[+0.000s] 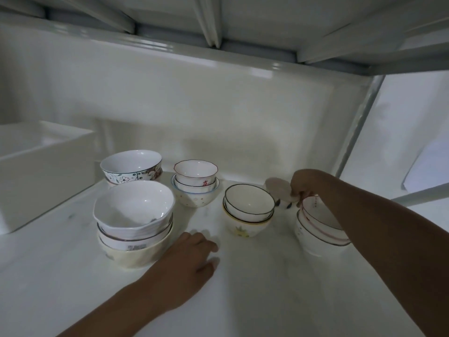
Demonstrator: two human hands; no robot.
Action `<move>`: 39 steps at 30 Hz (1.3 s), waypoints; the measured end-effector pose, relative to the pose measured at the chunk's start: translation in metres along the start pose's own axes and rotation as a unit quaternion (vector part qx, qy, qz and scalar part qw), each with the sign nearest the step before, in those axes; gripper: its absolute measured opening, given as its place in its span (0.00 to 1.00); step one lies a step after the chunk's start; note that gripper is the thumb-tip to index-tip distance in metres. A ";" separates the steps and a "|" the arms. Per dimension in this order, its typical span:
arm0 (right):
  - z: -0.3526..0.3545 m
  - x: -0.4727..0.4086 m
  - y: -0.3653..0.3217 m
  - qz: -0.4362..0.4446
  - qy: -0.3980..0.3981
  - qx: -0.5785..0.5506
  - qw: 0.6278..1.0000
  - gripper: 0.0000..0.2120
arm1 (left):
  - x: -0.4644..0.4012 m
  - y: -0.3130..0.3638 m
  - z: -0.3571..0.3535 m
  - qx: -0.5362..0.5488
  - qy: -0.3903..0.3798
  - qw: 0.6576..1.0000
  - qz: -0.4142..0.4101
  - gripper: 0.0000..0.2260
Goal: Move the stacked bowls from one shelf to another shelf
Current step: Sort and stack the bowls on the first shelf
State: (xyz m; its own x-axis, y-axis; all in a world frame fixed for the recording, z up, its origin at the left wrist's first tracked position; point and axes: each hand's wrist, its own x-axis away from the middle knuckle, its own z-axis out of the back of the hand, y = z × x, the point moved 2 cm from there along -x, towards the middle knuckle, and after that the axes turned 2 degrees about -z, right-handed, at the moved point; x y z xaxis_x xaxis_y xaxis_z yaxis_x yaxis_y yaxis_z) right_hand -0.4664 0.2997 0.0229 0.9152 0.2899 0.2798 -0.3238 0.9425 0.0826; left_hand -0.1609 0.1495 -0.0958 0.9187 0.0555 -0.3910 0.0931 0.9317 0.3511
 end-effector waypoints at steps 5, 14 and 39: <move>0.033 0.007 -0.004 0.022 0.043 -0.219 0.975 0.08 | -0.007 0.009 0.008 -0.002 -0.007 0.999 0.035 0.16; 0.031 0.072 -0.049 0.125 0.023 -0.167 0.978 0.09 | -0.033 0.013 0.016 0.342 0.057 0.912 0.219 0.28; -0.030 0.083 -0.048 0.116 0.258 -0.089 0.955 0.13 | -0.035 0.044 0.015 0.190 -0.027 0.972 0.135 0.24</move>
State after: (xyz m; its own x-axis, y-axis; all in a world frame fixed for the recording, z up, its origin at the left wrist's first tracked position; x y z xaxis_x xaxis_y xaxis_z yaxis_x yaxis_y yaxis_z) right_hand -0.3683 0.2836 0.0133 0.8350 0.4945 -0.2413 -0.5283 0.8431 -0.1001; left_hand -0.1832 0.1828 -0.0541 0.9471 0.2510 -0.2002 -0.0277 0.6850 0.7280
